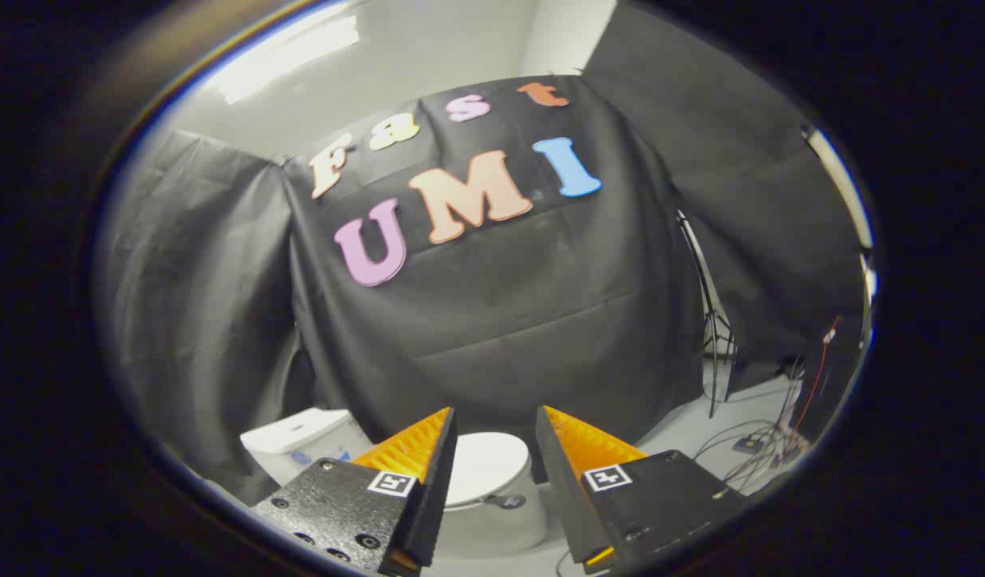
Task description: Open the toilet lid.
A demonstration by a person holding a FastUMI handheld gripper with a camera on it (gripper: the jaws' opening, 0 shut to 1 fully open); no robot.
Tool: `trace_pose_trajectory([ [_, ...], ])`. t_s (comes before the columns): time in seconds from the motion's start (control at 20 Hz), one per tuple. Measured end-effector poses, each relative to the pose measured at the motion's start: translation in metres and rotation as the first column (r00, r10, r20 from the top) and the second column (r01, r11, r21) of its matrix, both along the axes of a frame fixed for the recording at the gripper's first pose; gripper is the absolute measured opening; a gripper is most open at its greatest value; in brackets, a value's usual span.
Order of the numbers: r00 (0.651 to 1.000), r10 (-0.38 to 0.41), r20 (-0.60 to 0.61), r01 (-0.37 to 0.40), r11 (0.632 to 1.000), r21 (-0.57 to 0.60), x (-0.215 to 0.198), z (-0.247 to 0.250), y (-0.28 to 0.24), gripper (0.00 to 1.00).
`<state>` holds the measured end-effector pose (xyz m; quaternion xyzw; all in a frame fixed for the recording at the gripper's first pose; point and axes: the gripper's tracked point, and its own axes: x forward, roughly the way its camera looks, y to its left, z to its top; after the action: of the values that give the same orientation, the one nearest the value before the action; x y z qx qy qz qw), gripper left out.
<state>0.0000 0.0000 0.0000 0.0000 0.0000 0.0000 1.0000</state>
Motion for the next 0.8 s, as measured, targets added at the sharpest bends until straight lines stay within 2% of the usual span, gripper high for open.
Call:
trace_pose_trajectory([
  [0.15, 0.999, -0.028, -0.027, 0.032, 0.991, 0.132, 0.016, -0.02, -0.02, 0.62],
  [0.25, 0.998, -0.049, -0.027, 0.054, 0.971, 0.234, 0.027, -0.031, -0.032, 0.61],
  [0.4, 0.998, -0.067, 0.0, 0.063, 0.926, 0.373, 0.047, -0.054, -0.042, 0.6],
  [0.6, 0.996, -0.085, -0.031, 0.089, 0.859, 0.504, 0.075, -0.107, -0.044, 0.59],
  [0.8, 0.993, -0.087, -0.083, 0.12, 0.77, 0.626, 0.101, -0.165, -0.047, 0.59],
])
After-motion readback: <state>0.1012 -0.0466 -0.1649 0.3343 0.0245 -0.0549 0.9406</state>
